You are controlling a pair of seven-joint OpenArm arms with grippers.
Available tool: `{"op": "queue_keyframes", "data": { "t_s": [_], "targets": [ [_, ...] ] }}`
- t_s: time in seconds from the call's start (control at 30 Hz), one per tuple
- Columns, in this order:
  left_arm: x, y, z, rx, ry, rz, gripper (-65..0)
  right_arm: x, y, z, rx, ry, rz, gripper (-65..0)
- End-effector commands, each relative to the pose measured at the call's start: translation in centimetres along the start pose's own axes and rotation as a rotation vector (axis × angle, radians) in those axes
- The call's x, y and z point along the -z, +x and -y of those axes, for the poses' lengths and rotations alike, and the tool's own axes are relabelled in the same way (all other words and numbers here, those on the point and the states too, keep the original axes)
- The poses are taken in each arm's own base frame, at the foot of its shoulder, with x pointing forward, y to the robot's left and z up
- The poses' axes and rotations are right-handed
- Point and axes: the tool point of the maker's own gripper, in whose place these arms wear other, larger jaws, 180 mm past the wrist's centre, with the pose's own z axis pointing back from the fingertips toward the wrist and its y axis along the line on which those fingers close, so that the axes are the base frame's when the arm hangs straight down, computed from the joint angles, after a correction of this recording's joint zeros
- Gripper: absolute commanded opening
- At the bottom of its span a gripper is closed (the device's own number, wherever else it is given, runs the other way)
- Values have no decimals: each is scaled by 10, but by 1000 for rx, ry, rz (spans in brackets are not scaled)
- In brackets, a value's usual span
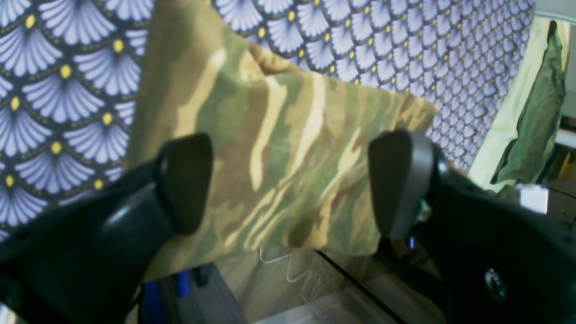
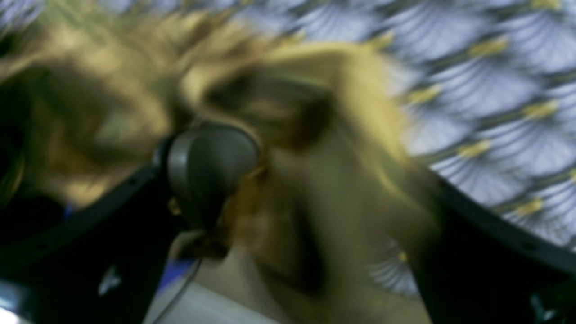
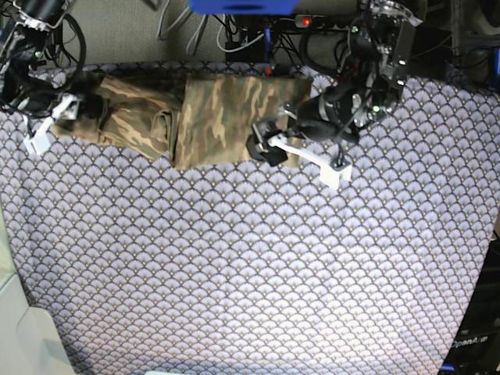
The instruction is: Fold the T-shirt properly
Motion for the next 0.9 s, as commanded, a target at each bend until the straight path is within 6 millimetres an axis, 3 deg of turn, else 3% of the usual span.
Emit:
{"op": "queue_keyframes", "data": {
  "t_s": [0.0,0.6,0.87],
  "targets": [
    [-3,6,8,4,-27,16,-122,-12,21,0,-36,2,70,-191],
    [-3,6,8,4,-27,17,-122,-13,20,2,-34,7,70,-191],
    [-3,6,8,4,-27,17,-122,4,10,-22,-99,64,-2,-191]
  ]
}}
